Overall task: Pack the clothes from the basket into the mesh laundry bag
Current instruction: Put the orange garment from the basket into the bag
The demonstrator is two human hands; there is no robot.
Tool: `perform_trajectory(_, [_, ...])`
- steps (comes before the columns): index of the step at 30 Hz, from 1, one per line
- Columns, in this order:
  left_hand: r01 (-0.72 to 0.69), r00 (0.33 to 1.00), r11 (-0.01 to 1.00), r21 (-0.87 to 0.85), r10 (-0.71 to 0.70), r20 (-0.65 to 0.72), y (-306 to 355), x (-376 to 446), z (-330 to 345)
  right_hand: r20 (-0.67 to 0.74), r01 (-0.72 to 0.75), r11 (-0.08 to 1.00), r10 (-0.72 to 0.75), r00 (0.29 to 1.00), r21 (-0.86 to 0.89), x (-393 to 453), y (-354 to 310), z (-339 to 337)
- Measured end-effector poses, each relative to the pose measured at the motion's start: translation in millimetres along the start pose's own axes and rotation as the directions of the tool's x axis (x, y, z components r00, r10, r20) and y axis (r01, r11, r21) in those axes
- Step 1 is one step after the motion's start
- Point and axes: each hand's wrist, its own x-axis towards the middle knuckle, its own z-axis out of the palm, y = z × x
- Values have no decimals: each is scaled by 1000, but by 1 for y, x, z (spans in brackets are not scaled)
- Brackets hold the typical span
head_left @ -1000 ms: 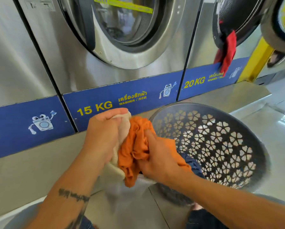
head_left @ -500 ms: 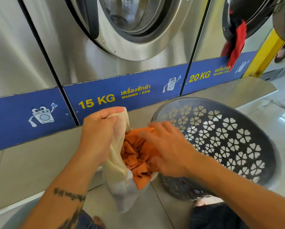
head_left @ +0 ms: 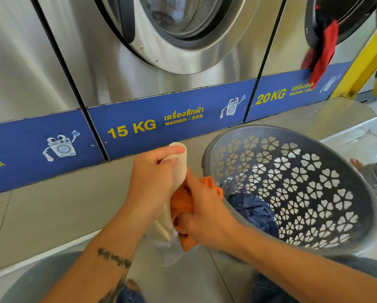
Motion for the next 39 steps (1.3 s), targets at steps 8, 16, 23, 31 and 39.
perform_trajectory(8, [105,987,994,-8,-103,121,-3,-10,-12,503,70,954,90,860,-291,6,43,30])
perform_trajectory(16, [342,937,925,166,-348,8,-70,-8,-5,483,-38,814,382,788,-580,-4,98,51])
perform_trajectory(23, [304,953,873,382,-287,-102,-103,1,-12,338,115,824,96,936,-554,-25,114,57])
perform_trajectory(31, [158,981,881,445,-193,33,-104,6,-16,395,-300,880,440,806,-367,-5,113,107])
perform_trajectory(39, [158,969,871,466,-227,94,-106,5,-17,370,-471,616,773,516,-631,23,94,130])
